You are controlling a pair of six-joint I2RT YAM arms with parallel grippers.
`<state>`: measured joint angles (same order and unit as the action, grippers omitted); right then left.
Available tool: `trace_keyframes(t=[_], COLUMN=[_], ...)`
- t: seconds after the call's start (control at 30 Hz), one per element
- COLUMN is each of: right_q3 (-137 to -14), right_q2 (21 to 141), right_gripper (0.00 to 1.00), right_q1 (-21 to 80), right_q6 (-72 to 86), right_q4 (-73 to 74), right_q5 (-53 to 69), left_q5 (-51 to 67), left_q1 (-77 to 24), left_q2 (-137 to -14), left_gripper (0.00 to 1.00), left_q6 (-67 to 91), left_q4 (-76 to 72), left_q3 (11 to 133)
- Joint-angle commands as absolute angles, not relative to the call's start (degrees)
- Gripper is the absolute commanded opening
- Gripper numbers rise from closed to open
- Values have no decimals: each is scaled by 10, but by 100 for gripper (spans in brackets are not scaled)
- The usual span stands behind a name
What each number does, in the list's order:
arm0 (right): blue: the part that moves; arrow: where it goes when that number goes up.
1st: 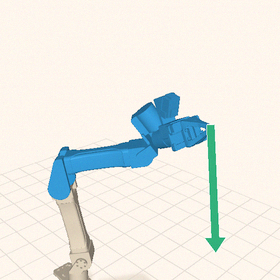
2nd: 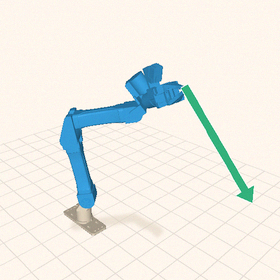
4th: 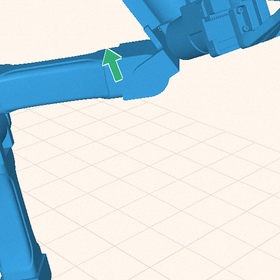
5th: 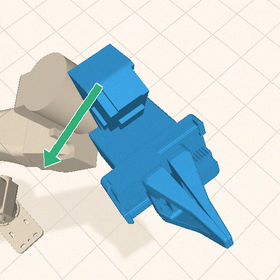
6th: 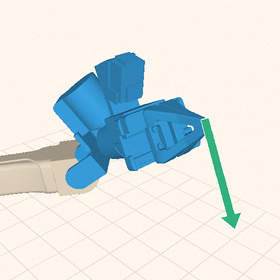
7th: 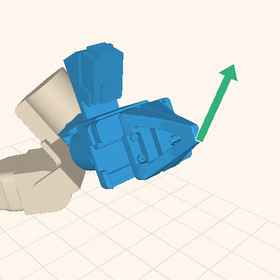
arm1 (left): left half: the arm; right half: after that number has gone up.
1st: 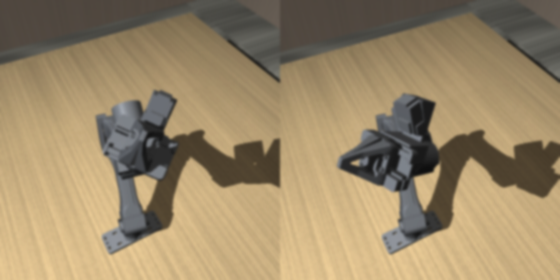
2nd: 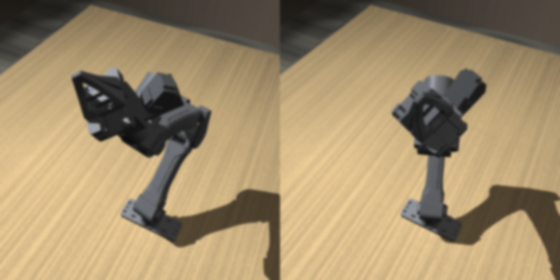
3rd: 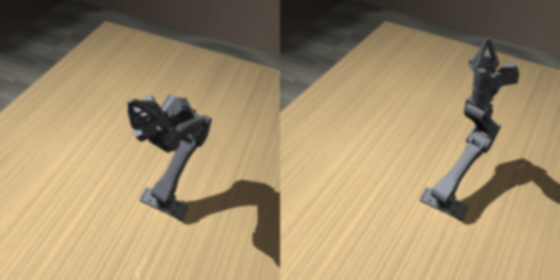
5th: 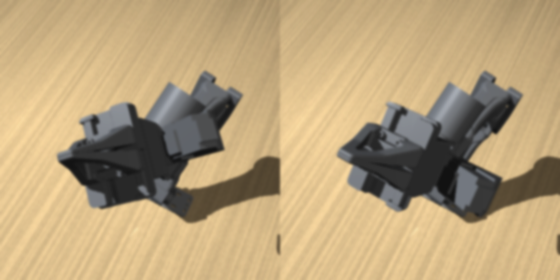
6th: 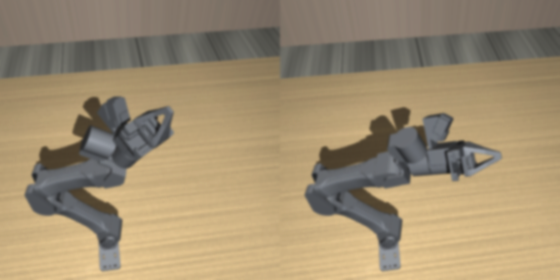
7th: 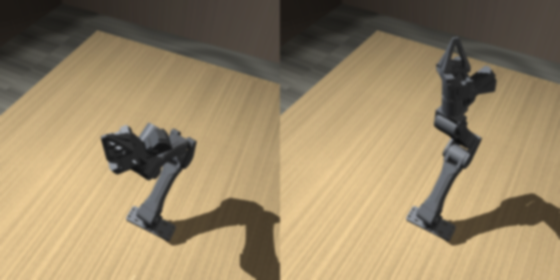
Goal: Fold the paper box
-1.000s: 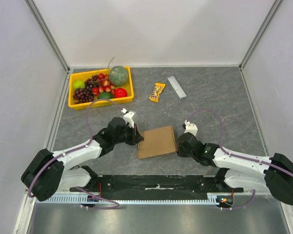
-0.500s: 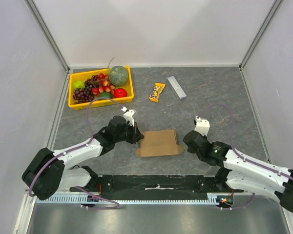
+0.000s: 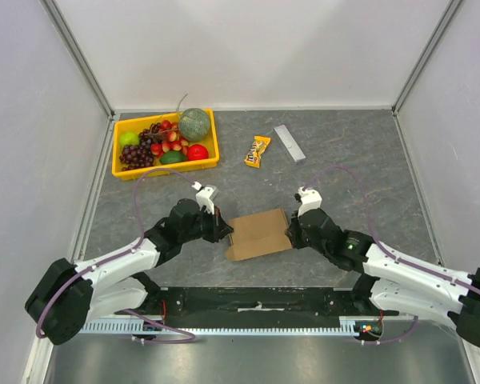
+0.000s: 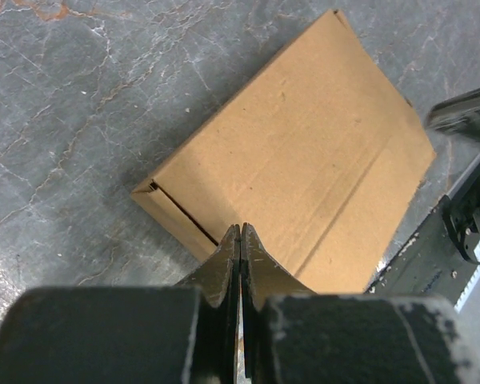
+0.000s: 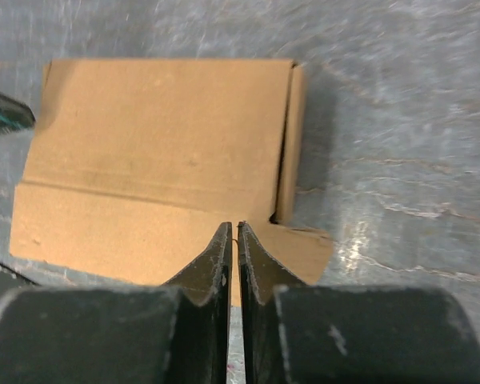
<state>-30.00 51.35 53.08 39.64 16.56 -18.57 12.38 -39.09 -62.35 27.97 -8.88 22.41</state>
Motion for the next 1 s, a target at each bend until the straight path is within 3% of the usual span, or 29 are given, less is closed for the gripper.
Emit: trace_keyframes(t=[0.0, 0.7, 0.87, 0.97], right_q3=[-274, -226, -225, -235], right_q2=[535, 584, 556, 505], right_gripper=[11, 11, 12, 13], right_q1=[531, 531, 531, 531], right_q6=[367, 392, 394, 395], right_q4=[69, -11, -35, -3], right_q5=[-108, -60, -19, -73], left_q5=[128, 98, 70, 41], left_q1=[-399, -410, -410, -410], left_q2=[-571, -532, -537, -520], left_gripper=[2, 2, 2, 2], left_q6=[305, 329, 334, 344], left_q4=[-114, -99, -76, -50], left_q3=[211, 176, 178, 181])
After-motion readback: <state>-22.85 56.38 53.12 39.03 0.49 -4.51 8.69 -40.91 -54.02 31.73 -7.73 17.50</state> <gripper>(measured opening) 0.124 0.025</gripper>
